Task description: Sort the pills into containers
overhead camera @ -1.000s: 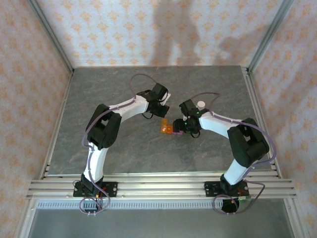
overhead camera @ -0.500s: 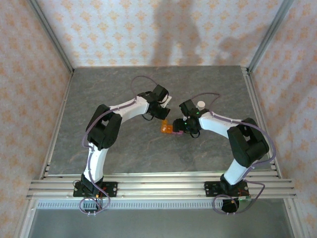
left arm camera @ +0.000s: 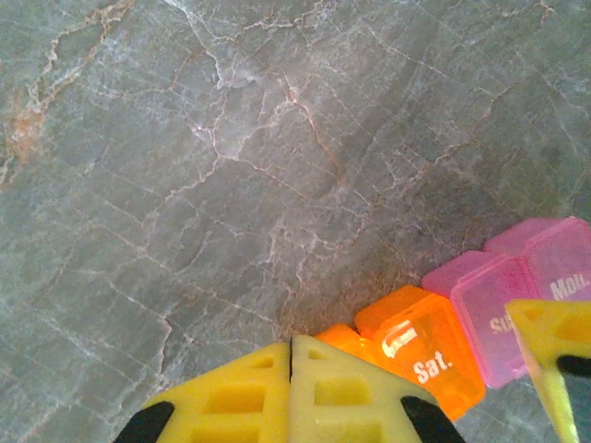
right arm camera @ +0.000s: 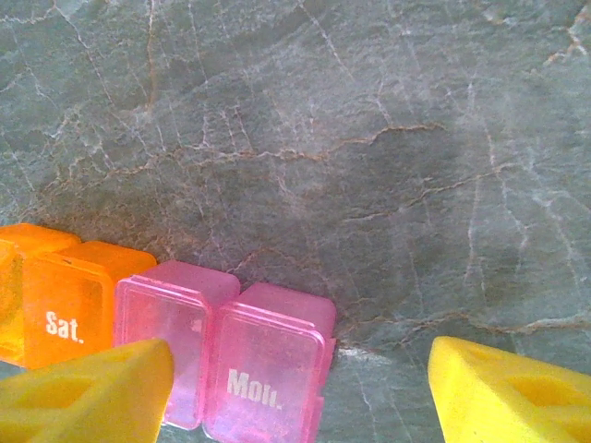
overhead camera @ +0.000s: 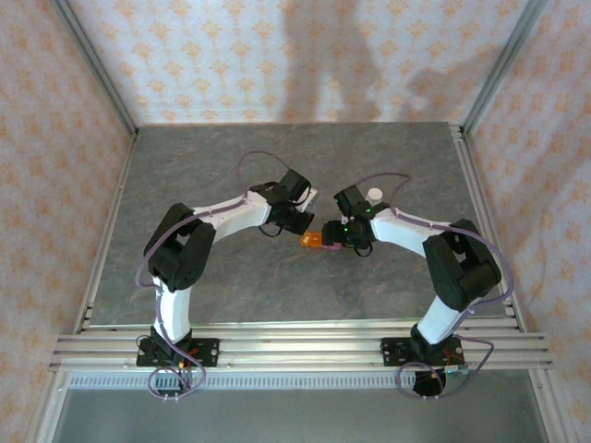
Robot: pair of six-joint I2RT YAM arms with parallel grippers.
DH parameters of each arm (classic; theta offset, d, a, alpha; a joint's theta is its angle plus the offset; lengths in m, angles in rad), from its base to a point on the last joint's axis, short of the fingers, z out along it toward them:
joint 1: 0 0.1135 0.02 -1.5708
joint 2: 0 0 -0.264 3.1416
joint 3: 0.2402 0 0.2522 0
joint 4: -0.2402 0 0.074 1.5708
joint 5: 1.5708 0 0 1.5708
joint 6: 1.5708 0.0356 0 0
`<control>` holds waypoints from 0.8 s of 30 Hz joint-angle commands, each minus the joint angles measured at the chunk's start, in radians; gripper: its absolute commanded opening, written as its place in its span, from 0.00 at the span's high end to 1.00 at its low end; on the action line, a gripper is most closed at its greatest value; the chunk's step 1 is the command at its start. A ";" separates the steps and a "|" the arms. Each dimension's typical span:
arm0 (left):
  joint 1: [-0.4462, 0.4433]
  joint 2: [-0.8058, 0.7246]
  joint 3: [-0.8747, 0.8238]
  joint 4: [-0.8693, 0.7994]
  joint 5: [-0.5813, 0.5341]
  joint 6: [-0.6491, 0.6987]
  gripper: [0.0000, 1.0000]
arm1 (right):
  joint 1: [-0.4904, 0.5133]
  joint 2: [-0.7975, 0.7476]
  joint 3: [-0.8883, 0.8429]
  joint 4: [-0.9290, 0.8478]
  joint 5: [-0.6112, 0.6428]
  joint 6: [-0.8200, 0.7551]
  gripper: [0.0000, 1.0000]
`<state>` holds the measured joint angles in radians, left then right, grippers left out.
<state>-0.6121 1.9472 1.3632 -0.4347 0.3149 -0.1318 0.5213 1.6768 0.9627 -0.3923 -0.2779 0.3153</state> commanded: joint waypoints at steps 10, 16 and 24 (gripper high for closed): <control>-0.041 -0.076 -0.077 0.068 0.014 -0.043 1.00 | 0.005 0.037 -0.022 -0.032 0.068 0.015 0.27; -0.052 -0.103 -0.113 0.086 0.010 -0.057 1.00 | 0.005 0.040 -0.022 -0.032 0.071 0.015 0.27; -0.061 -0.114 -0.145 0.097 0.014 -0.067 1.00 | 0.005 0.042 -0.022 -0.032 0.074 0.017 0.27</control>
<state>-0.6613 1.8668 1.2350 -0.3534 0.3191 -0.1844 0.5213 1.6787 0.9627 -0.3885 -0.2775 0.3214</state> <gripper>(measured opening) 0.043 0.730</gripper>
